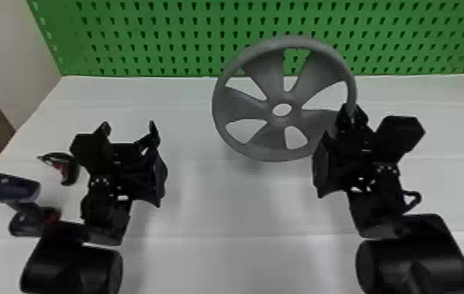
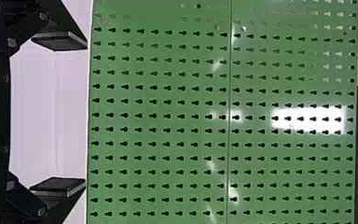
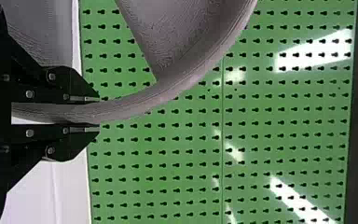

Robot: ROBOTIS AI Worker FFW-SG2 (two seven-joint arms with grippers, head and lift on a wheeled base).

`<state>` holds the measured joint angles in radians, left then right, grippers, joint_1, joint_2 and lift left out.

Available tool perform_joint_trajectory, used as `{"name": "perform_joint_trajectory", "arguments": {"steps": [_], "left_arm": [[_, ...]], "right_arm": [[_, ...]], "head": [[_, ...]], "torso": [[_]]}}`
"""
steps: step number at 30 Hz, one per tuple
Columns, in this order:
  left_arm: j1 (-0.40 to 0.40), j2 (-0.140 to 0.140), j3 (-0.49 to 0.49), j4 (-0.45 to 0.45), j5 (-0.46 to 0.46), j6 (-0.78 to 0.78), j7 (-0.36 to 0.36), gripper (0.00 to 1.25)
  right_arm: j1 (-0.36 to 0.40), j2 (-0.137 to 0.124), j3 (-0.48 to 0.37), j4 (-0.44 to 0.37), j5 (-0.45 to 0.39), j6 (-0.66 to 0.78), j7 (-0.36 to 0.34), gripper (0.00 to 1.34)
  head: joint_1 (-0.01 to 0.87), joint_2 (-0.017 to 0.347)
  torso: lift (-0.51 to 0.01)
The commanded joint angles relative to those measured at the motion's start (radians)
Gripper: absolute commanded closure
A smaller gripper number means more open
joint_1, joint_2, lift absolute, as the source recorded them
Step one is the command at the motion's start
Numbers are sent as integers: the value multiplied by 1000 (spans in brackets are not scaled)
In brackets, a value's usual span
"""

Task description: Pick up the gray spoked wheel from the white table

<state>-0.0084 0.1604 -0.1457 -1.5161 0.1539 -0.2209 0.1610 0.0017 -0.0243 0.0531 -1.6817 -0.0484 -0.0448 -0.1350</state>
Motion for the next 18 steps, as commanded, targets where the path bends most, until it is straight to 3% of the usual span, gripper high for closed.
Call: {"name": "perform_joint_trajectory", "arguments": {"steps": [1,18], "left_arm": [[4,-1,2,-3,3,0,0,236],[10,-10,15,-10,-8,0,0,234]], "right_arm": [[34,10,-15,2,16,-56,-2,1220],[63,25,-50,2,59,-95,-2,1220]], "head": [[770,44],[770,44]], "torso": [[-98],[-98]]}}
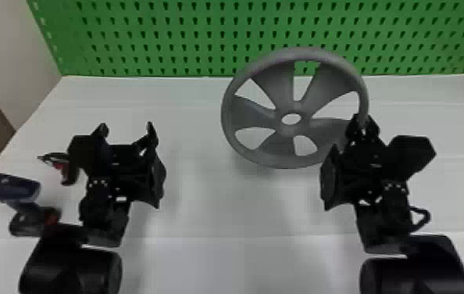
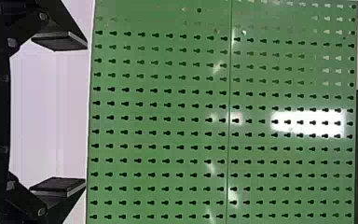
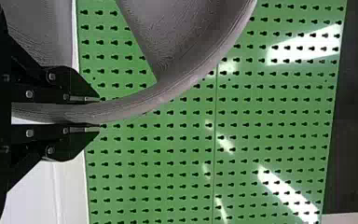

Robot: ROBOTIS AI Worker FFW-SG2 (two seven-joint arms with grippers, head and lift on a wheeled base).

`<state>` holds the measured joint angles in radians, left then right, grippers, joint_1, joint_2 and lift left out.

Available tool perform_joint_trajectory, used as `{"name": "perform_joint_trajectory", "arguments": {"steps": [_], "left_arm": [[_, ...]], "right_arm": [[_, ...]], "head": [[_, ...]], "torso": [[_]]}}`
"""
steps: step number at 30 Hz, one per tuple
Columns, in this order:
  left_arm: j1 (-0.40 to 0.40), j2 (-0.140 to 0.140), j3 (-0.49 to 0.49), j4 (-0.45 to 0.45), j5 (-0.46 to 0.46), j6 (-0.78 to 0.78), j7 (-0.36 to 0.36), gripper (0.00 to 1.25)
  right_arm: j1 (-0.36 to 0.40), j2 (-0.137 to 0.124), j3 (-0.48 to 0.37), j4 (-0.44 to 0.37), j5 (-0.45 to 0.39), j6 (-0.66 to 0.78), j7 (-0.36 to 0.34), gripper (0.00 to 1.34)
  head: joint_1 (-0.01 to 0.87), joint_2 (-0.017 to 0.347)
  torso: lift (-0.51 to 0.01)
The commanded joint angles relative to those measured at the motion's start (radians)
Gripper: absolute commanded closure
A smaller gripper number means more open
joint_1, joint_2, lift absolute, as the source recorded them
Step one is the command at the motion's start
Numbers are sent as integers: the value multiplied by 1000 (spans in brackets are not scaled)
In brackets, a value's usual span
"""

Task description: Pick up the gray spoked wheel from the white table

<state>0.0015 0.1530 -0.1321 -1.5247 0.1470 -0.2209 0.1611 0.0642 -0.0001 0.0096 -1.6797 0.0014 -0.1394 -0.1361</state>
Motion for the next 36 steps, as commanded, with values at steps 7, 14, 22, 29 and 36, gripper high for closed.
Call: {"name": "perform_joint_trajectory", "arguments": {"steps": [7,14,22,29,36], "left_arm": [[2,-4,6,0,-9,2,2,236],[2,-6,8,0,-9,2,2,236],[2,-7,8,0,-12,2,2,236],[2,-7,9,0,-12,2,2,236],[3,-7,11,0,-12,3,2,236]], "right_arm": [[-1,1,-11,0,16,0,0,1220],[0,1,-13,0,19,0,0,1220],[0,1,-8,2,23,1,0,1220],[-1,1,-8,8,2,1,0,1220],[-4,1,-2,8,3,4,0,1220]], "head": [[770,44],[770,44],[770,44],[770,44],[770,44]], "torso": [[-98],[-98],[-98],[-98],[-98]]}}
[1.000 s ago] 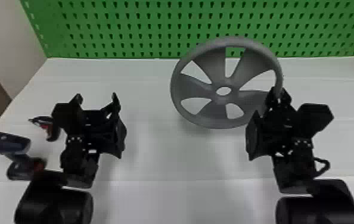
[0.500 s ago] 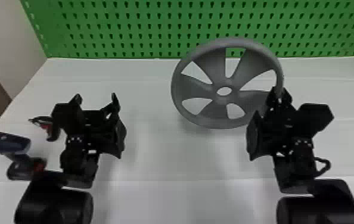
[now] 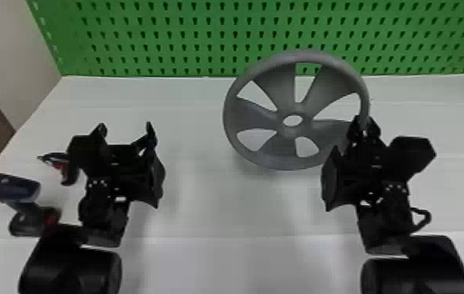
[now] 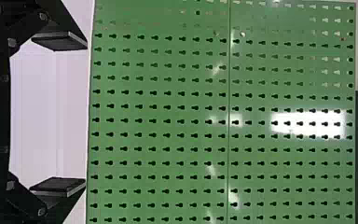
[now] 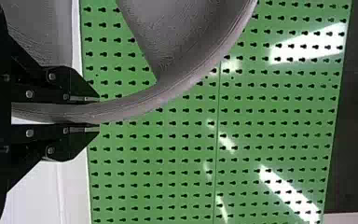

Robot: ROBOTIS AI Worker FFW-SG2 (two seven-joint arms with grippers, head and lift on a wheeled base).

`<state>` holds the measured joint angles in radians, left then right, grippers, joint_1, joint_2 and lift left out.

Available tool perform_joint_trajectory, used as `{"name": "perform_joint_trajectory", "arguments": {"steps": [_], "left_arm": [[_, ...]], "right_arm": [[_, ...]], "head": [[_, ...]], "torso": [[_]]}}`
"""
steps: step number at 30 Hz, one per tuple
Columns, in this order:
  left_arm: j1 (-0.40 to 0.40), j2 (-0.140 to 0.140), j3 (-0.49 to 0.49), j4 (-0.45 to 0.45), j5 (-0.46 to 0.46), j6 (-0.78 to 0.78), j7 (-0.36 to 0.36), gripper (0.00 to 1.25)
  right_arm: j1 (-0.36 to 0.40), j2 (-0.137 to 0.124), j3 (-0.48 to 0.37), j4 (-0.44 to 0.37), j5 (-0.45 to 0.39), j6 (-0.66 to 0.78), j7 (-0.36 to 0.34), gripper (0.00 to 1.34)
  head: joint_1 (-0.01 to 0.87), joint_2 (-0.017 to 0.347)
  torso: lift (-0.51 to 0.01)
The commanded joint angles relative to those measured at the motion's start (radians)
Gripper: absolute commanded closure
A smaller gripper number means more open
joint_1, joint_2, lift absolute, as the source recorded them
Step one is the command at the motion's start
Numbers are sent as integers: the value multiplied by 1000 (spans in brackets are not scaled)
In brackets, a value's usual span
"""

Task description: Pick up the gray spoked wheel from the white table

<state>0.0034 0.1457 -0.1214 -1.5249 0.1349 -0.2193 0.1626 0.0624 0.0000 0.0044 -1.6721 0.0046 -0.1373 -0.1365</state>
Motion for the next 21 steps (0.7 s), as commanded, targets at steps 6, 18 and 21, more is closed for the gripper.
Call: {"name": "perform_joint_trajectory", "arguments": {"steps": [6,18,21], "left_arm": [[1,0,0,0,-3,0,0,234],[-2,0,-7,0,6,0,0,234],[-2,0,-12,0,11,0,0,234]], "right_arm": [[-6,1,3,0,0,4,0,1220],[-6,1,2,0,0,4,2,1220],[-6,1,3,0,5,4,0,1220]], "head": [[770,44],[770,44],[770,44]], "torso": [[-98],[-98],[-98]]}}
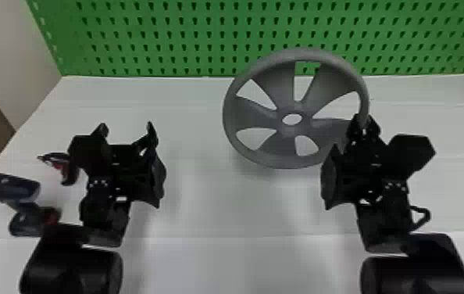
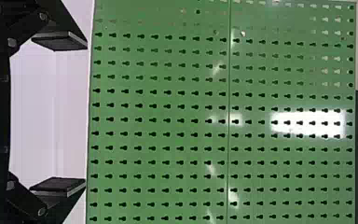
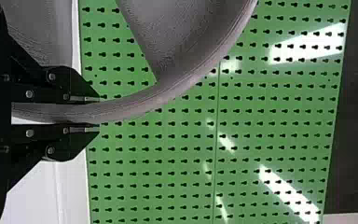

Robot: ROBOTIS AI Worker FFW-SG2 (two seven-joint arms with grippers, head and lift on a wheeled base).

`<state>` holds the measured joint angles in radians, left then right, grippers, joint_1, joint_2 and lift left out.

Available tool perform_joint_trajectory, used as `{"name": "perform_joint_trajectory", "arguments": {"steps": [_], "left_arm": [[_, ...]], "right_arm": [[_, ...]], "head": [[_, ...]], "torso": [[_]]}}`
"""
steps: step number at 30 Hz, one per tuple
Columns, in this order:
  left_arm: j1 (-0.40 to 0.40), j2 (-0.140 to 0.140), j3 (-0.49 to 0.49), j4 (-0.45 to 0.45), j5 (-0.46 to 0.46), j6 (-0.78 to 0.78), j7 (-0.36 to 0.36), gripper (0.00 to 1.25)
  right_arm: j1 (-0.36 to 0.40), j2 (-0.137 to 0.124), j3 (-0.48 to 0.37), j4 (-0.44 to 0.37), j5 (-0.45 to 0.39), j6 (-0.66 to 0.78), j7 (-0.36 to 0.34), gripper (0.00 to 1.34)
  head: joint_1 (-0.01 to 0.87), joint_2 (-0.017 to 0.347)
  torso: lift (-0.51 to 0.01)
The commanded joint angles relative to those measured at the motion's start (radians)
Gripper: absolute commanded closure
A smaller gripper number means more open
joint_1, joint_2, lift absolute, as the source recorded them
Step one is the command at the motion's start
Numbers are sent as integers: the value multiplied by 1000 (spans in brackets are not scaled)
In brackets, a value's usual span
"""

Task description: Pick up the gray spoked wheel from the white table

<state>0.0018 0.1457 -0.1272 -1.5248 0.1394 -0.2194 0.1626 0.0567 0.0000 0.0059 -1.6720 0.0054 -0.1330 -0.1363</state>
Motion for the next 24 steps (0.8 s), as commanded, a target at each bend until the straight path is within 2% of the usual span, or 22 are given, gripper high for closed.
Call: {"name": "perform_joint_trajectory", "arguments": {"steps": [1,24], "left_arm": [[0,0,-8,0,8,0,0,234],[-8,0,-26,2,22,0,0,234]], "right_arm": [[-1,1,2,0,5,0,0,1220],[-1,1,2,0,11,0,1,1220]], "head": [[770,44],[770,44]], "torso": [[-98],[-98]]}}
